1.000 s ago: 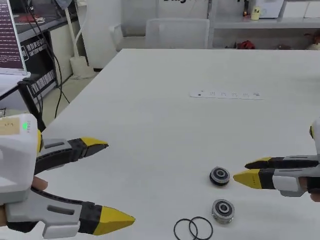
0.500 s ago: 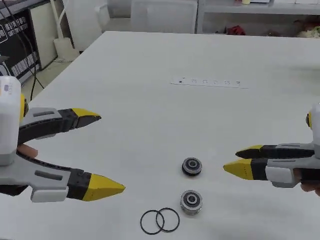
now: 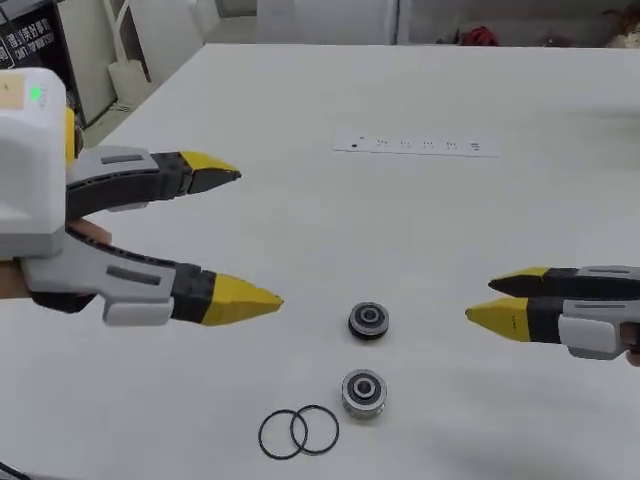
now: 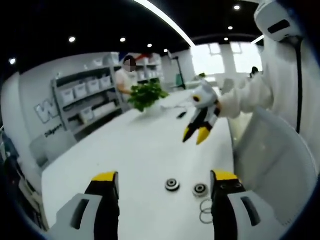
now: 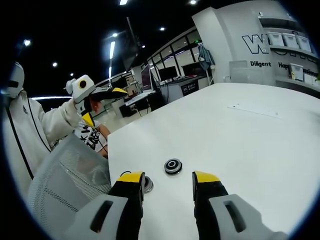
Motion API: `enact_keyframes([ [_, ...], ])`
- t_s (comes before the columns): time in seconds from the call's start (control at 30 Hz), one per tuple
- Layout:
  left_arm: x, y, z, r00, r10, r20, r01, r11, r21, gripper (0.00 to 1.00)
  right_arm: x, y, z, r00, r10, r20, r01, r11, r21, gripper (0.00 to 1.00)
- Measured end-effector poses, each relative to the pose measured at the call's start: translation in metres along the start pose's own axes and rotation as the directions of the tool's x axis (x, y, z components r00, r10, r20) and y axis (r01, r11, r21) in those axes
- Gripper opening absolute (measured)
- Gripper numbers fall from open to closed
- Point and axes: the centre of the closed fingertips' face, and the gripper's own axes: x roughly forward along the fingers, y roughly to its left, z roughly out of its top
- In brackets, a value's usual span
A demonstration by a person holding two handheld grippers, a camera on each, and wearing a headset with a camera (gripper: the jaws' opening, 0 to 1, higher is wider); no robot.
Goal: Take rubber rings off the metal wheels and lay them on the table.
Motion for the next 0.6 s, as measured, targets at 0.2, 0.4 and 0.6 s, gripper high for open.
enact_keyframes([
  [0.2, 0.013, -0.003, 0.003, 0.9999, -0.014, 0.000, 0.014, 1.000, 0.004, 0.73, 0.011, 0.001, -0.003, 0.9995, 0.032, 0.001, -0.032, 0.999, -0.011, 0.36],
  [0.4, 0.028, -0.002, 0.002, 0.9994, -0.035, 0.000, 0.035, 0.999, 0.010, 0.71, 0.021, 0.001, -0.004, 0.9986, 0.053, -0.002, -0.053, 0.998, -0.015, 0.36],
  [0.6, 0.044, -0.006, 0.004, 0.9978, -0.067, 0.006, 0.067, 0.998, 0.022, 0.67, 0.030, -0.003, -0.006, 0.9983, 0.058, -0.010, -0.058, 0.998, -0.030, 0.35],
])
